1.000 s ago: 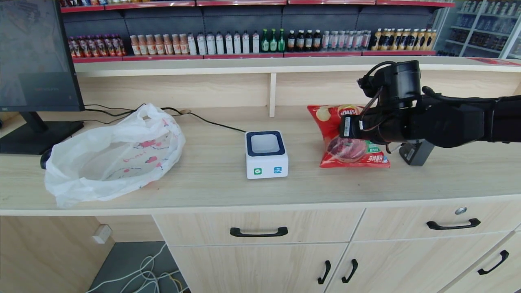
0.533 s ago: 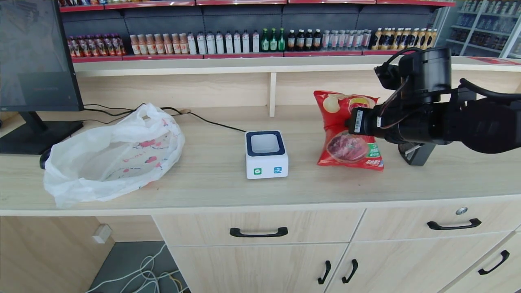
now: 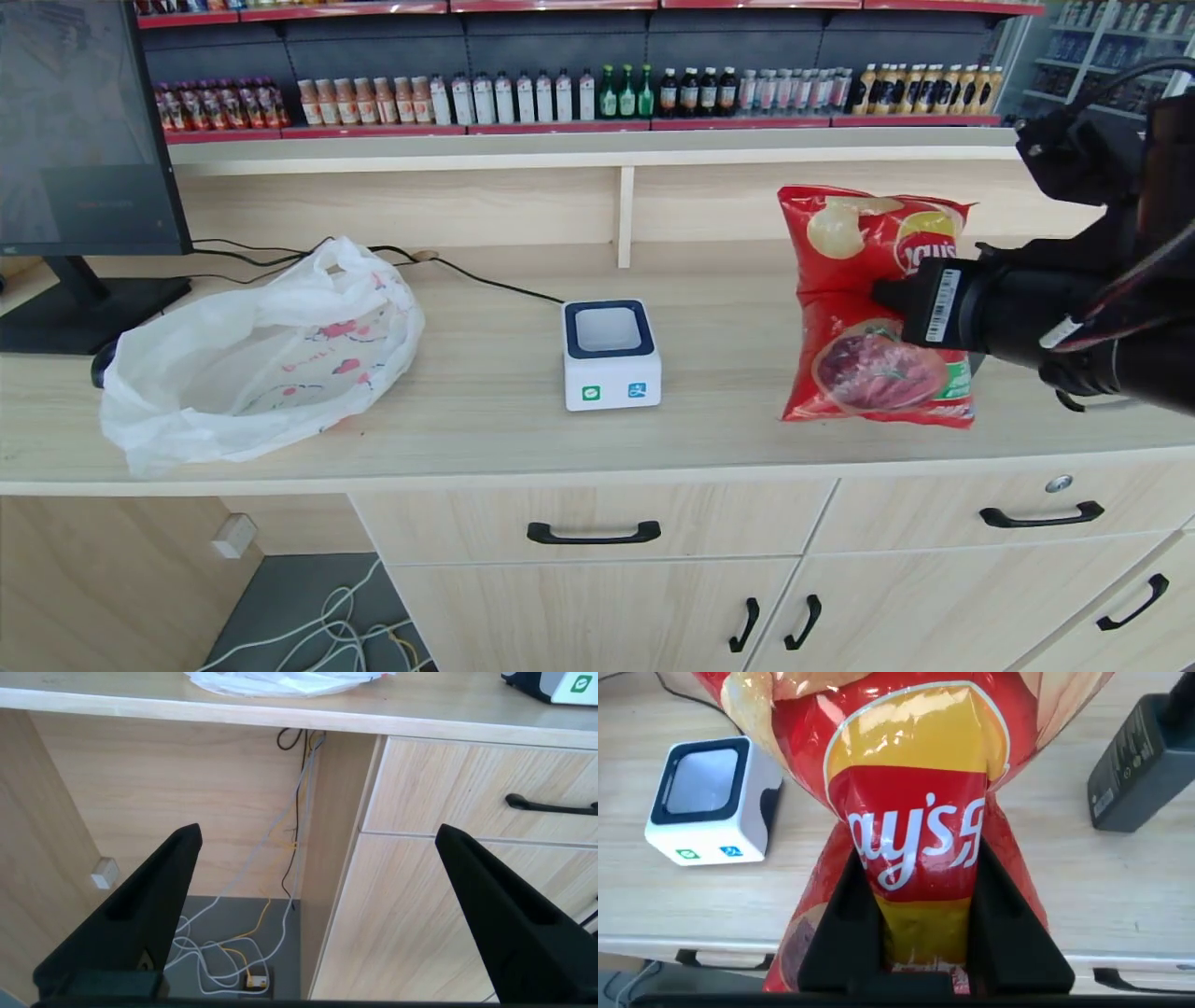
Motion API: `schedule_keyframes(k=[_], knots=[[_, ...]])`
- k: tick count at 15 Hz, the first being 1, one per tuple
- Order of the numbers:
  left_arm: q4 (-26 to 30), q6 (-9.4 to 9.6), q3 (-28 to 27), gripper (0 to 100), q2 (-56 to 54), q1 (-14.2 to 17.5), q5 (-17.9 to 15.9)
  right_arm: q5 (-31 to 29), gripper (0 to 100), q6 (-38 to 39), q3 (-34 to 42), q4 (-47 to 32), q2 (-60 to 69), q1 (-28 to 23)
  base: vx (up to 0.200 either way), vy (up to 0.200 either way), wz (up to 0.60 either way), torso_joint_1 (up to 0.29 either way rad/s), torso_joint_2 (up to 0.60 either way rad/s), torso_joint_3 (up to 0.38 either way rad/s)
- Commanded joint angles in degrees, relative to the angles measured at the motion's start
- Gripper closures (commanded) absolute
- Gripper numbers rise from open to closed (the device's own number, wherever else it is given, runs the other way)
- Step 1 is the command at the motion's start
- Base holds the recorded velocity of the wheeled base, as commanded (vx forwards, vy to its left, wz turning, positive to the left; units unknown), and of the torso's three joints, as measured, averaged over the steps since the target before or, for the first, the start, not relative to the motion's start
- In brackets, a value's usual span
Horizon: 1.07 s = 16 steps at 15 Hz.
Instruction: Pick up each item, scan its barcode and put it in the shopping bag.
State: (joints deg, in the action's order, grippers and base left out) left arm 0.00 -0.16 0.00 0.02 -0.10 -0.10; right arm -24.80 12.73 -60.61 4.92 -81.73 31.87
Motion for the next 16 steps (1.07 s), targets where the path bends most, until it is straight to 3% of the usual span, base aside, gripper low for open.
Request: schedule_keyframes(k=[1,3,7,8,9,12,16], knots=[[0.0,-0.02,0.0,0,0.0,0.0,0.0,-2.5,100,-2.4,11.7,0.0,15.9,5.5,0.000,0.000,0.00,0.000,0.00,0.000],[0.0,-0.02,0.0,0,0.0,0.0,0.0,-0.1,100,-3.3,17.3,0.4,22.4,8.0,0.000,0.000,0.00,0.000,0.00,0.000],[0.0,-0.02,0.0,0,0.0,0.0,0.0,15.3,100,3.4,20.6,0.8,25.2,6.3,0.000,0.000,0.00,0.000,0.00,0.000],[0.0,-0.02,0.0,0,0.0,0.0,0.0,16.8,100,4.9,21.1,0.9,25.3,6.3,0.000,0.000,0.00,0.000,0.00,0.000],[0.0,-0.02,0.0,0,0.0,0.0,0.0,22.7,100,9.7,23.3,3.1,25.3,5.2,0.000,0.000,0.00,0.000,0.00,0.000],[0.0,-0.02,0.0,0,0.0,0.0,0.0,35.4,100,13.8,26.3,11.5,23.4,1.2,0.000,0.000,0.00,0.000,0.00,0.000],[0.0,-0.02,0.0,0,0.0,0.0,0.0,43.8,100,26.4,28.2,28.7,17.5,0.4,0.000,0.000,0.00,0.000,0.00,0.000]])
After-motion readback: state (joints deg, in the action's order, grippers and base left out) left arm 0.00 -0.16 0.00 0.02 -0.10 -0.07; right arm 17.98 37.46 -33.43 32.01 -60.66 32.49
